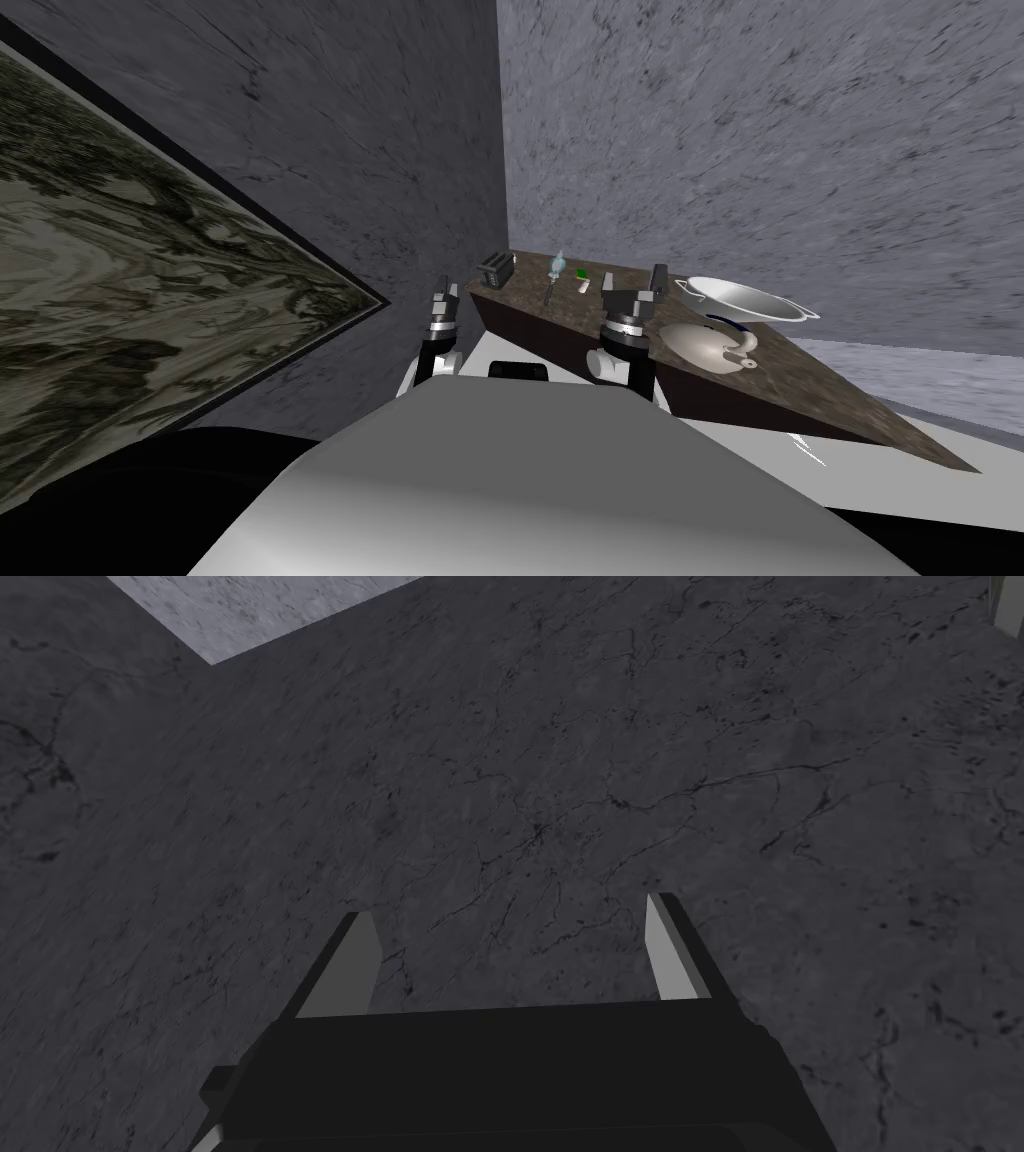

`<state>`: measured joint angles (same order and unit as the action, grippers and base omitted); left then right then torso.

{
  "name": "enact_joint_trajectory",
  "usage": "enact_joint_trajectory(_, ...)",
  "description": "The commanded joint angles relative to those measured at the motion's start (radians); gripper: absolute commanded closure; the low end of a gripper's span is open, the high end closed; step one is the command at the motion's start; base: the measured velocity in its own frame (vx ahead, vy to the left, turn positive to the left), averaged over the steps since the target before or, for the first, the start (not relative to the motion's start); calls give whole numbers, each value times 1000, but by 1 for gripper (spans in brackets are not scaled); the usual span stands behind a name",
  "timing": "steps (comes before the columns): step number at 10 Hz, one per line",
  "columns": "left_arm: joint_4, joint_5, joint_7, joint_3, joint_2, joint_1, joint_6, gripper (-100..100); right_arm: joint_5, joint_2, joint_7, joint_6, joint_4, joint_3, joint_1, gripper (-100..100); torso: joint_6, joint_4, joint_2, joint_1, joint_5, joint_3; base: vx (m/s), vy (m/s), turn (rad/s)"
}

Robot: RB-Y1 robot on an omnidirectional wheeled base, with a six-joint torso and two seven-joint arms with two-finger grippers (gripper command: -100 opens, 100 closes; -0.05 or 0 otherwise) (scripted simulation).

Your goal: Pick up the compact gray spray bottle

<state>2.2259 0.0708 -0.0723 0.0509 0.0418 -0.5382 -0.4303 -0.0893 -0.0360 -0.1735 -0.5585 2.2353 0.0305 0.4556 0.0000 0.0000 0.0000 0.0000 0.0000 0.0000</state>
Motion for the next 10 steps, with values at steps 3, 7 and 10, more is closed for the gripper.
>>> enact_joint_trajectory(3, 0, 0, 0, 0, 0, 0, 0, 0, -2, -69, 55, 29, -84, -23, -71, -100, 0, 1, 3, 3, 1, 2, -64, 44, 40)
enact_joint_trajectory(7, 0, 0, 0, 0, 0, 0, 0, 0, -5, -140, 156, 81, -221, -65, -196, -100, 0, 1, 7, 5, 1, 4, -111, 67, 50)
enact_joint_trajectory(10, 0, 0, 0, 0, 0, 0, 0, 0, -6, -158, 187, 97, -283, -78, -238, -100, 0, 1, 6, 3, 1, 3, -81, 45, 23)
